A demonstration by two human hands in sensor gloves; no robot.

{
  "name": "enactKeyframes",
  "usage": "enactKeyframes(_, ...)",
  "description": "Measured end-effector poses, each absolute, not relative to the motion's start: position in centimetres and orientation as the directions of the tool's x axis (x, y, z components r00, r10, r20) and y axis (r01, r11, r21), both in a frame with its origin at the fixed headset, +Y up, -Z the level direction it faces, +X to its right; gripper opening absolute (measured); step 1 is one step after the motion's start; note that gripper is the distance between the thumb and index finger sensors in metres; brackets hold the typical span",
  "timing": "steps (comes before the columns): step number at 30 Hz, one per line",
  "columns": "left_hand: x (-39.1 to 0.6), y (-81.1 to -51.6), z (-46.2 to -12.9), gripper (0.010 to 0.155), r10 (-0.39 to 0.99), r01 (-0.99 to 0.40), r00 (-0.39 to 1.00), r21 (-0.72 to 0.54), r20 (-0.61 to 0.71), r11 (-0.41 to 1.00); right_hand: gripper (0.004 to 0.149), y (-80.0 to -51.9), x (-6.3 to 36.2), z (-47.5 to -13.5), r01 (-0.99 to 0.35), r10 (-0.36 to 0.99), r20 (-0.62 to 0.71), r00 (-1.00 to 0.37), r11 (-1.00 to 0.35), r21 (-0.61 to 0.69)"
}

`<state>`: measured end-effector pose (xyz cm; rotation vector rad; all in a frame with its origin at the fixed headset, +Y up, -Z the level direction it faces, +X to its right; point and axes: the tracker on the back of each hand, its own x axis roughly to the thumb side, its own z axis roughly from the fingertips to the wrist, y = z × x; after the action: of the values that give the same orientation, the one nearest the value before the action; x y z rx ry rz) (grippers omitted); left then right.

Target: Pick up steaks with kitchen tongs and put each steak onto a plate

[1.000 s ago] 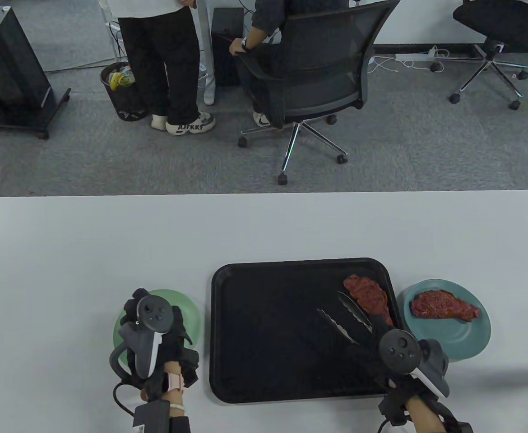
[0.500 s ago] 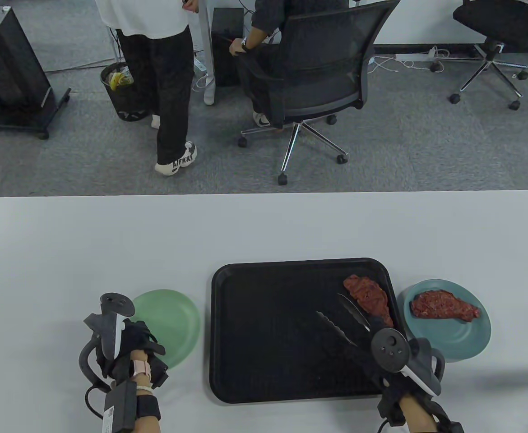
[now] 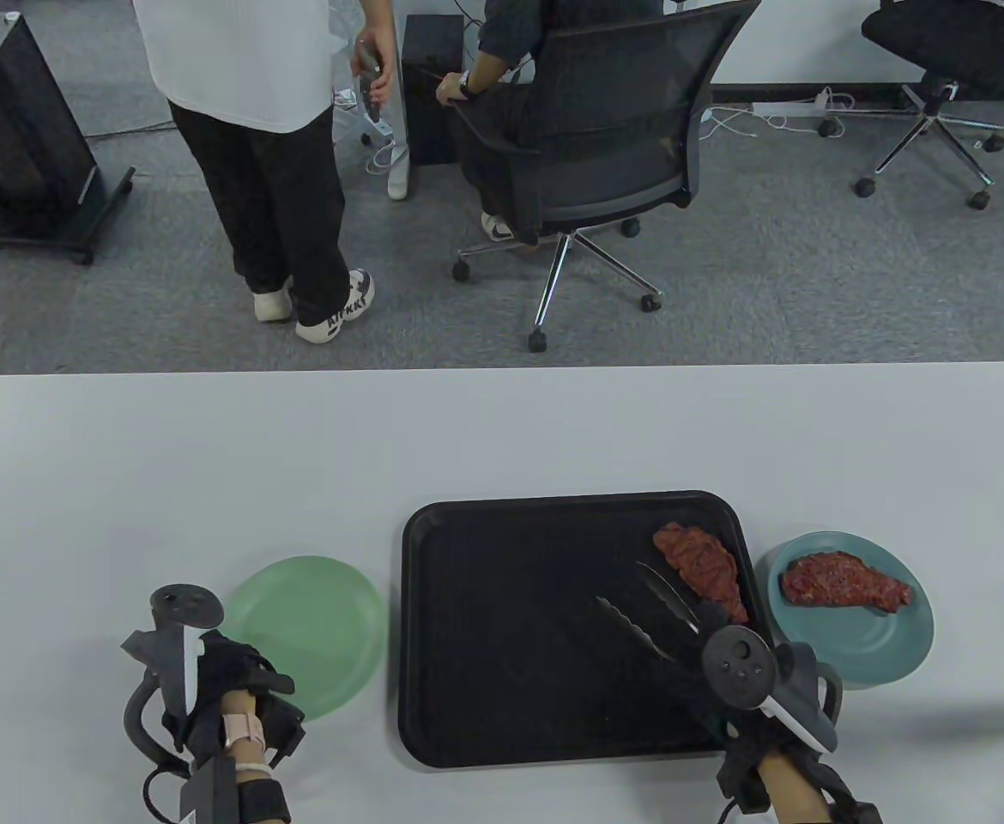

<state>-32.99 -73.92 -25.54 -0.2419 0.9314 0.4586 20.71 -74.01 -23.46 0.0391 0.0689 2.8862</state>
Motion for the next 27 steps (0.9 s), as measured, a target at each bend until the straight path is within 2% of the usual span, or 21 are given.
enactKeyframes(3,-33.8,-73.7,-23.8,0.048,0.458,-0.618,0.395,0.138,-0.796,0.774,0.088,-73.7,20.6,-23.4,-0.263,0.264,0.034,-0.964,-0.964,0.046)
enactKeyframes(5,-34.1,-74.0,-22.6,0.047,0.597,-0.723,0.260,0.256,-0.759,0.641,0.088,-73.6,20.5,-23.4,-0.273,0.275,0.043,-0.960,-0.961,0.042)
enactKeyframes(8,-34.1,-74.5,-21.2,0.048,0.736,-0.787,0.097,0.401,-0.671,0.469,0.088,-73.5,20.5,-23.4,-0.284,0.286,0.054,-0.957,-0.958,0.042)
enactKeyframes(13,-32.5,-75.0,-20.0,0.055,0.815,-0.852,-0.055,0.453,-0.577,0.262,0.088,-73.3,20.6,-23.5,-0.300,0.302,0.069,-0.951,-0.953,0.041)
enactKeyframes(18,-28.7,-74.6,-20.5,0.056,0.864,-0.919,-0.099,0.378,-0.494,0.111,0.088,-73.3,21.0,-23.6,-0.310,0.312,0.056,-0.948,-0.950,0.036)
enactKeyframes(24,-24.2,-75.0,-21.3,0.056,0.877,-0.971,-0.086,0.239,-0.473,0.033,0.088,-73.6,21.7,-23.8,-0.327,0.329,0.037,-0.944,-0.944,0.048)
enactKeyframes(27,-23.0,-75.6,-21.3,0.056,0.868,-0.977,-0.081,0.209,-0.490,0.027,0.088,-73.6,22.1,-23.8,-0.324,0.325,0.025,-0.945,-0.945,0.047)
